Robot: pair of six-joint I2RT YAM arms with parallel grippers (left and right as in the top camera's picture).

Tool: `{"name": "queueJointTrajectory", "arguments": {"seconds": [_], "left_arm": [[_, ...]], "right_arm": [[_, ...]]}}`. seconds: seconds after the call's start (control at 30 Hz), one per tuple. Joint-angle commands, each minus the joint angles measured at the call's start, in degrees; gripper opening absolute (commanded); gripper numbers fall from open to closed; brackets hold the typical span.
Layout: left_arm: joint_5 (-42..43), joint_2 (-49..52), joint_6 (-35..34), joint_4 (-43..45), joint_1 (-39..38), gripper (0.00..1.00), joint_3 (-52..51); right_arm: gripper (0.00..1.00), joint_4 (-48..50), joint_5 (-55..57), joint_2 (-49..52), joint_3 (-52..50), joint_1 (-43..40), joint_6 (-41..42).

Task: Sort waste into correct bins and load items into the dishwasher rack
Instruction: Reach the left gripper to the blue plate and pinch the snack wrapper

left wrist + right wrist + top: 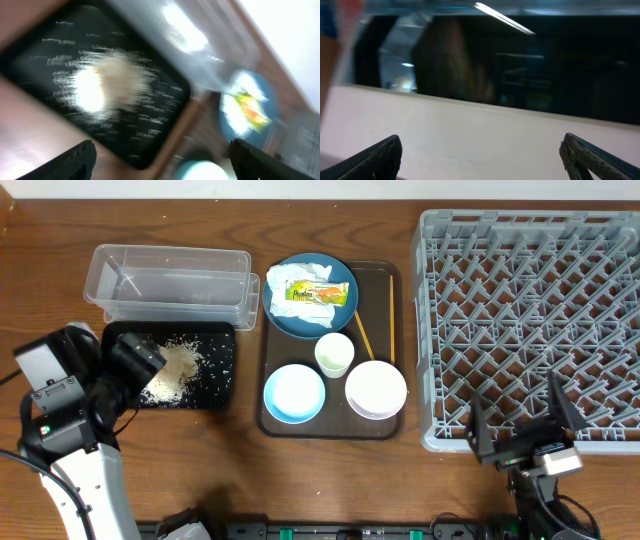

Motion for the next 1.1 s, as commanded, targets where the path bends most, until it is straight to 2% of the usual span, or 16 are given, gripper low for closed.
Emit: {"name": "queueJointTrajectory", "arguments": {"seconds": [0.0, 0.07, 0.2, 0.33, 0.43, 0.5, 0.63, 0.73, 0.8, 0.97, 1.07], "left_arm": [[23.28, -0.15, 8.76, 3.17, -1.42, 0.88, 0.98], [27.96, -0.17, 10.80, 5.70, -4.09, 0.88, 1.01], [24.55, 0.00, 10.58, 8.24, -12.81, 0.88, 2.67], [10.23, 2.36, 9.75, 7.21, -24.15, 0.88, 8.87], [-1.05, 6.93, 9.81, 2.27, -30.91, 0.88, 16.33], [-5.09, 11.56, 11.30, -2.08, -33.73, 0.88, 21.99], [-5.60, 23.12, 16.39, -10.47, -36.17, 0.88, 33.48], [-5.60, 30.38, 17.07, -11.56, -37.05, 0.89, 38.40], [-5.38, 33.79, 17.03, -9.44, -37.35, 0.88, 39.23], [-5.18, 39.50, 17.03, -0.46, -38.12, 0.87, 39.23], [-5.16, 42.10, 21.24, 3.45, -39.82, 0.87, 39.23]], "right_arm": [[0.99, -2.99, 12.48, -0.20, -0.04, 0.63, 0.76], [0.99, -6.56, 16.85, -0.20, -0.04, 0.63, 0.76], [0.99, -12.46, 25.31, -0.20, -0.04, 0.63, 0.79], [0.99, -14.84, 32.96, -0.20, -0.04, 0.63, 0.79], [0.99, -17.38, 32.92, -0.20, -0.04, 0.63, 0.79], [0.99, -19.87, 32.92, -0.20, -0.04, 0.63, 0.79], [0.99, -27.36, 32.92, -0.20, -0.04, 0.63, 0.79], [0.99, -34.82, 32.92, -0.20, -0.04, 0.63, 0.79], [0.99, -38.60, 32.83, -0.07, -0.04, 0.63, 0.79], [0.99, -38.60, 32.41, 0.26, -0.04, 0.63, 0.79], [0.99, -38.60, 32.41, 0.26, -0.04, 0.63, 0.79]]}}
